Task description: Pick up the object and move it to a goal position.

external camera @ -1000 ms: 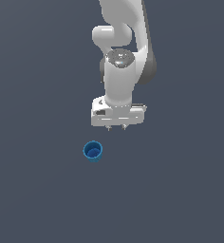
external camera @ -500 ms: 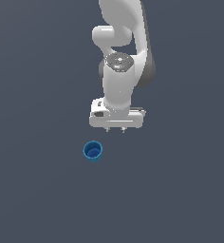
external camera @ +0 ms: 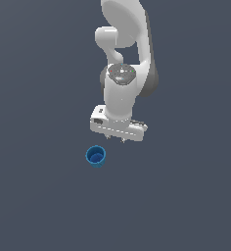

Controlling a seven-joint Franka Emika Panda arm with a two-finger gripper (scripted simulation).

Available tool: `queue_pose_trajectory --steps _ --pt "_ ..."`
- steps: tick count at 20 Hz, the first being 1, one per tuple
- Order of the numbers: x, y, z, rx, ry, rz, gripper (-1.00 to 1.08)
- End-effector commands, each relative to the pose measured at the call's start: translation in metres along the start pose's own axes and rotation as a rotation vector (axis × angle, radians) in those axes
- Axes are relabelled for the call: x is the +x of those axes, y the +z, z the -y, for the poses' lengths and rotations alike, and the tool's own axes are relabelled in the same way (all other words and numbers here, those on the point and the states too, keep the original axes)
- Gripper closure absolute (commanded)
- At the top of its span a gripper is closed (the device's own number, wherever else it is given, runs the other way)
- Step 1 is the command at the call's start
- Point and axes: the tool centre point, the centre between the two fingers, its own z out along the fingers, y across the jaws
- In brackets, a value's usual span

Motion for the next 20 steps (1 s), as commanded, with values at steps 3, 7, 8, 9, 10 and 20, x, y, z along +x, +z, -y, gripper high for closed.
queue_pose_trajectory --steps 3,7,8,9,10,20 --pt "0.008 0.008 -0.005 -0.022 0.117 0.002 -0.20" --pt "0.015 0.015 -0.010 -0.043 0.220 0.000 -0.20" --pt "0.017 0.017 -0.011 -0.048 0.245 -0.001 -0.20" --pt "0.018 0.019 -0.012 -0.054 0.271 -0.002 -0.20" --pt "0.020 0.021 -0.013 -0.059 0.296 -0.004 -0.20" --pt "0.037 0.037 -0.024 -0.117 0.547 -0.028 -0.20"
